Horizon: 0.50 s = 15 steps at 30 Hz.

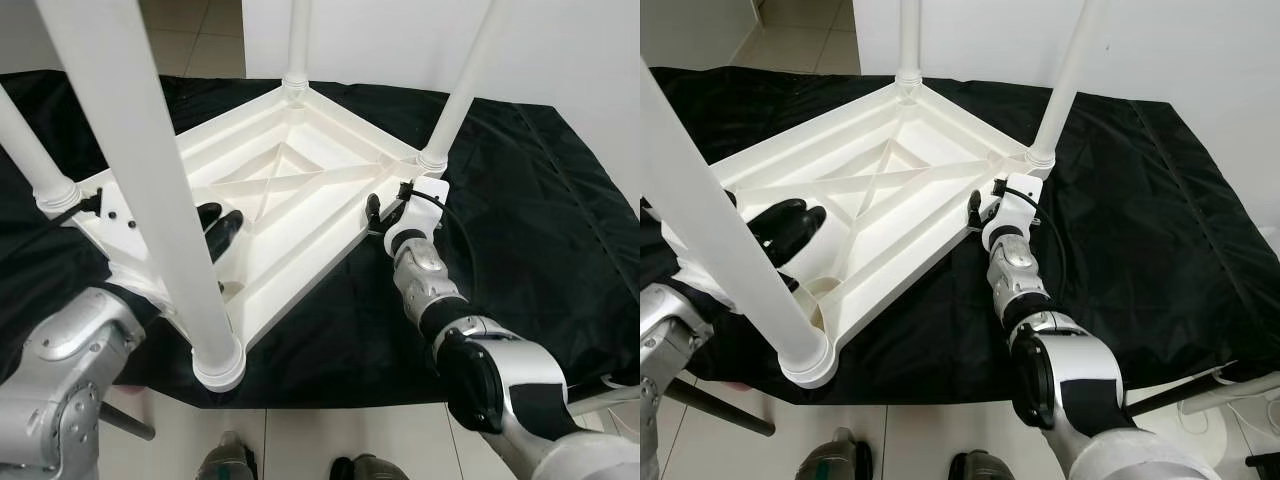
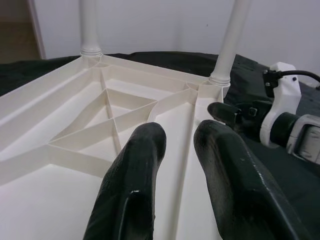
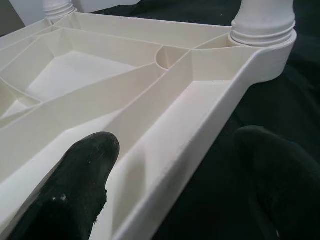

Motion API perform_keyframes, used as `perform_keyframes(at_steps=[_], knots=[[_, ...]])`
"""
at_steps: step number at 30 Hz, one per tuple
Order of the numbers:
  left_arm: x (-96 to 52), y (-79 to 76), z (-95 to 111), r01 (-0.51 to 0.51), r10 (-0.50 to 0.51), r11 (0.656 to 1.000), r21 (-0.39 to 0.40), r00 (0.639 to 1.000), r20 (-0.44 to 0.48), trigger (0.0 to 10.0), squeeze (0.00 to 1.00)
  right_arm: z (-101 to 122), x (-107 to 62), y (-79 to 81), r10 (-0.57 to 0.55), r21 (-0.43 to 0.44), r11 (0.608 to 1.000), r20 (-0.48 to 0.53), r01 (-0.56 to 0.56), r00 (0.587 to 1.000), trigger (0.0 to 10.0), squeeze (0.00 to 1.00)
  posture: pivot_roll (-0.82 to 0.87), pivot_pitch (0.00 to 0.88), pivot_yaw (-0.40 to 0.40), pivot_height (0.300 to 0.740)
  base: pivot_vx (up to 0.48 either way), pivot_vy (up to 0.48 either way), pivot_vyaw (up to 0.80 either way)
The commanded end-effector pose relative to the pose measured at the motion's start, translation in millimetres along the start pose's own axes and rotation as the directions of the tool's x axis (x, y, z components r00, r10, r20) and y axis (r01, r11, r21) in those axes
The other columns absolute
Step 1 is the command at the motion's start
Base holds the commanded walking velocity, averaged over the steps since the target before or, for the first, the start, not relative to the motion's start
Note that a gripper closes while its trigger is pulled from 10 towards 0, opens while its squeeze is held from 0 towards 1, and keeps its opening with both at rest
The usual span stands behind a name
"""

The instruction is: Building children table

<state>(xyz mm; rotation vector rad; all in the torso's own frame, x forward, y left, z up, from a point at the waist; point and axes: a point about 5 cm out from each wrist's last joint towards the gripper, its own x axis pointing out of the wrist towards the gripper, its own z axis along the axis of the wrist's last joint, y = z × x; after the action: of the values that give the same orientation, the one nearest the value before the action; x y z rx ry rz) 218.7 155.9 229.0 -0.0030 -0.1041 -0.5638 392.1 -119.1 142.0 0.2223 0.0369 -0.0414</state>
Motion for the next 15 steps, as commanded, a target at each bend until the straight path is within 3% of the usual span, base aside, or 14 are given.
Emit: perform_keyframes(at_steps=[1,6,15], knots=[[0.3,-12.4,0,0.054,-0.055,0.998,-0.021,0.999,-0.003,10.0,0.0,-3,0.4,3.4,0.002,0.034,0.999,-0.037,-0.001,0.999,10.0,0.0,0.23,0.104,-0.077,0.74,0.0,0.0,0.0],[0.7,-32.3,1,0.094,-0.092,0.992,-0.086,0.995,0.032,10.0,0.0,-3,2.3,8.4,0.042,0.113,0.993,-0.073,-0.034,0.996,10.0,0.0,0.24,0.123,-0.088,0.74,0.0,0.0,0.0],[8.6,-50.8,2,0.112,-0.105,0.984,-0.139,0.993,0.06,10.0,0.0,2,5.6,9.5,0.045,0.158,0.987,-0.103,-0.029,0.994,10.0,0.0,0.25,0.135,-0.089,0.74,0.0,0.0,0.0]])
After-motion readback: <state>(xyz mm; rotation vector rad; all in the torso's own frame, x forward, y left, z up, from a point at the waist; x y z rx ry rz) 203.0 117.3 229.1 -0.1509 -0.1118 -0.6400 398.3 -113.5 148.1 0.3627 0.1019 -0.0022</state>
